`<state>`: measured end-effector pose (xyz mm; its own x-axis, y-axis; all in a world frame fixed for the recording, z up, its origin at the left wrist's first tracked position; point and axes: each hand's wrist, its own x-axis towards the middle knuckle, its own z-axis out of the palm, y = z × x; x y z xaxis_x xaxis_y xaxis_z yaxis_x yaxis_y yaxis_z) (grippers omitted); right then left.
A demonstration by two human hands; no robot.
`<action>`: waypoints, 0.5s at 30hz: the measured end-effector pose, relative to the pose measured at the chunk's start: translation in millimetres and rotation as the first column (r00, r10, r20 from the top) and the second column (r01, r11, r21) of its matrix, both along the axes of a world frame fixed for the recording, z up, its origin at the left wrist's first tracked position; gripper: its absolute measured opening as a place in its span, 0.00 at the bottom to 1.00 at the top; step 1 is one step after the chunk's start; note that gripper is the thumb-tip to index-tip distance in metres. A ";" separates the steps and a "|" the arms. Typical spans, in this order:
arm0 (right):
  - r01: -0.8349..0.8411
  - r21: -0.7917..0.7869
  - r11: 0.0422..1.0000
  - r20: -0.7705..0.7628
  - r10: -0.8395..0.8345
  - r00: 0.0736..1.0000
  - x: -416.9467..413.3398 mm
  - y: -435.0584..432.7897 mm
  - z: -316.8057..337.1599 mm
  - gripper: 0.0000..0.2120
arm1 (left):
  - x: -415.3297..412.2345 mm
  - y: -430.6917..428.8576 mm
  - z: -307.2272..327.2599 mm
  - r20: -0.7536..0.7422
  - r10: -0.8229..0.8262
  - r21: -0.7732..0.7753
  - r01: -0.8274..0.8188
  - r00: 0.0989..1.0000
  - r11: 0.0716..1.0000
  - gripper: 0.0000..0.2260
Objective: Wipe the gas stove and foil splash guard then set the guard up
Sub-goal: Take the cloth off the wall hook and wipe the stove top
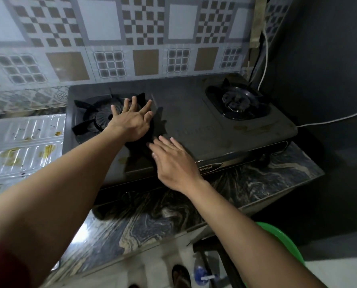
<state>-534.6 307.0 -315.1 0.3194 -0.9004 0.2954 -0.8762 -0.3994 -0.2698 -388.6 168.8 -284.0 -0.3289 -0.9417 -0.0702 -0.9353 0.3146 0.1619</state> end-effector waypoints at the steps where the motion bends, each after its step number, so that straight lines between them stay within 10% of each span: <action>1: -0.035 -0.002 0.999 -0.018 0.035 0.999 -3.7 3.7 -0.7 0.20 | 0.0 -0.2 -0.2 0.002 0.004 0.002 -0.004 1.000 1.000 0.25; 15: 0.194 0.147 0.970 -0.019 -0.194 0.981 -115.2 -27.1 6.3 0.25 | -29.7 5.7 2.7 0.086 0.020 -0.110 -0.010 0.996 0.994 0.33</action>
<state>-649.9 279.9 -308.8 0.1356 -0.9788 0.1538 -0.9345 -0.1779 -0.3085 -418.2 174.5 -281.2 -0.3118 -0.9501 0.0056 -0.9491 0.3117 0.0453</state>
